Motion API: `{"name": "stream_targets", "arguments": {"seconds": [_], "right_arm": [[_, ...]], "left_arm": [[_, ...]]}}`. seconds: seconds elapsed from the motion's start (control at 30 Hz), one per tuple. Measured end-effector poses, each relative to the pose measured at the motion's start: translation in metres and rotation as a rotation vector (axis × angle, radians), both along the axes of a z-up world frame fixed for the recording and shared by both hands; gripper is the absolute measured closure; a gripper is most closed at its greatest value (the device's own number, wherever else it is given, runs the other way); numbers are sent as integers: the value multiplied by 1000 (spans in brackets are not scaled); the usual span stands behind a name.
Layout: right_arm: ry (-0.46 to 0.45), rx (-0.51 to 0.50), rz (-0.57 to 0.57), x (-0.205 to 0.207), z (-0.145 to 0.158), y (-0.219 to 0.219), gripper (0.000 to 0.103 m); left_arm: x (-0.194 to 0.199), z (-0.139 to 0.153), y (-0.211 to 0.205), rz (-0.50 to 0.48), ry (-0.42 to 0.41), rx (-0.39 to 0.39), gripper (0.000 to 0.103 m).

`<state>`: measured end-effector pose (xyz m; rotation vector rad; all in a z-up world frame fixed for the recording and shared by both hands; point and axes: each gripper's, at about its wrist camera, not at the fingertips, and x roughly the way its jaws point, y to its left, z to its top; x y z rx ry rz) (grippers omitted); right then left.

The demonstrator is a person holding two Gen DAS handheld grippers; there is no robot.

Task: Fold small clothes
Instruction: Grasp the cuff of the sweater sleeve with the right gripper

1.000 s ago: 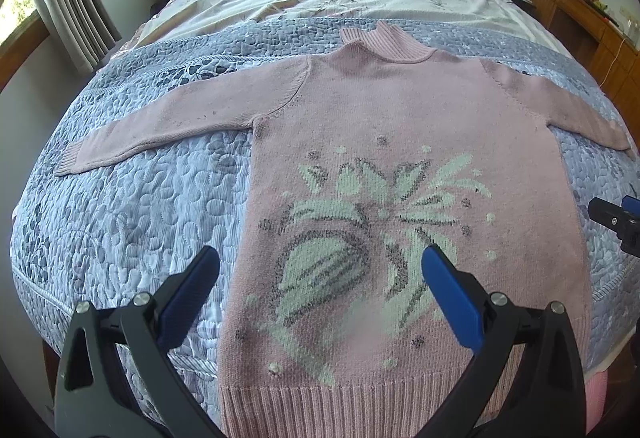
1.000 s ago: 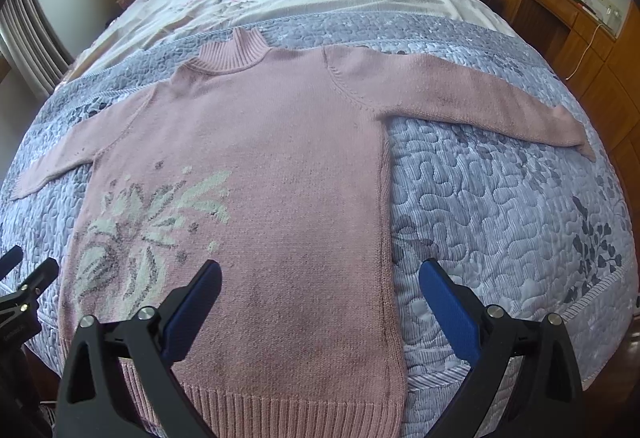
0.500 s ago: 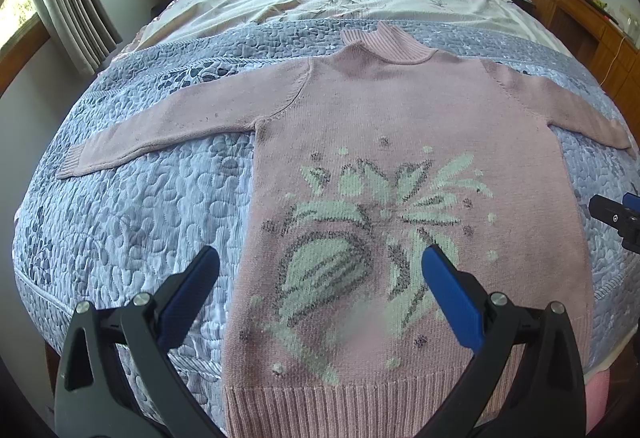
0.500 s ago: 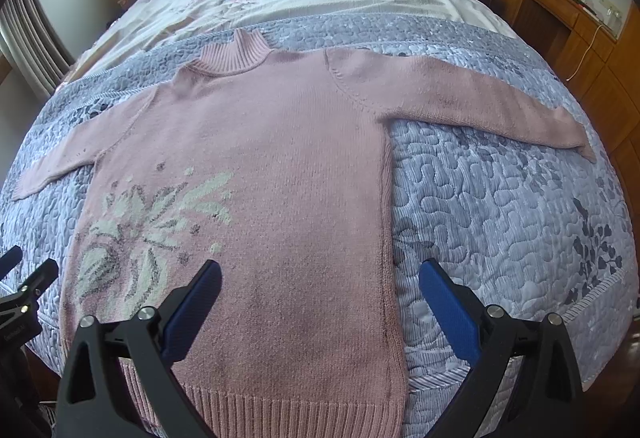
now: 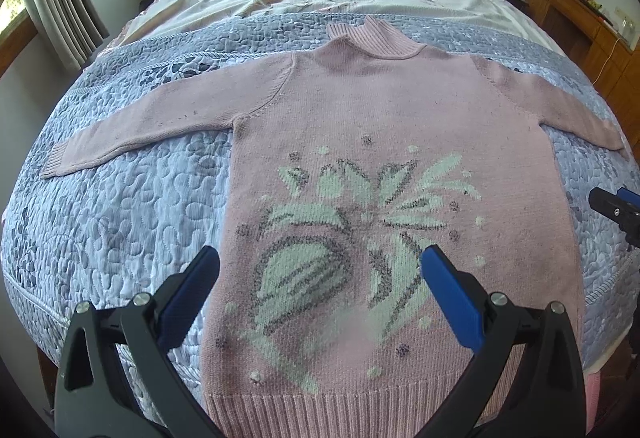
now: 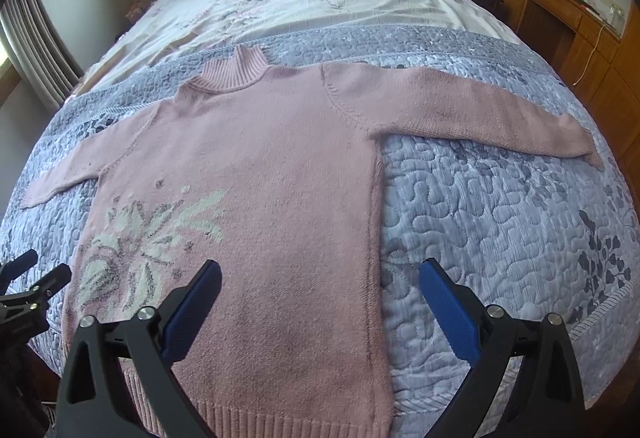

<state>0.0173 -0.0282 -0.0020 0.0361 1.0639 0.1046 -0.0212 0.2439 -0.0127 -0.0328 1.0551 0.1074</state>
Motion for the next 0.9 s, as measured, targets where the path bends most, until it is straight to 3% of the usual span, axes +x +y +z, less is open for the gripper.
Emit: {"name": "stream_targets", "arguments": {"seconds": [0.13, 0.33, 0.53, 0.73, 0.83, 0.9], "right_arm": [[10, -16, -88, 27, 3, -62, 4], [45, -36, -269, 94, 3, -191, 4], [164, -65, -395, 156, -32, -294, 5], [256, -40, -470, 186, -73, -343, 5], [250, 41, -480, 191, -83, -353, 6], [241, 59, -484, 194, -85, -355, 14]], "left_arm": [[26, 1, -20, -20, -9, -10, 3], [74, 7, -68, -75, -39, -24, 3], [115, 10, -113, -122, -58, -35, 3], [137, 3, -133, -122, -45, -50, 3], [141, -2, -133, -116, -38, -41, 3], [142, -6, -130, -108, -31, -34, 3]]}}
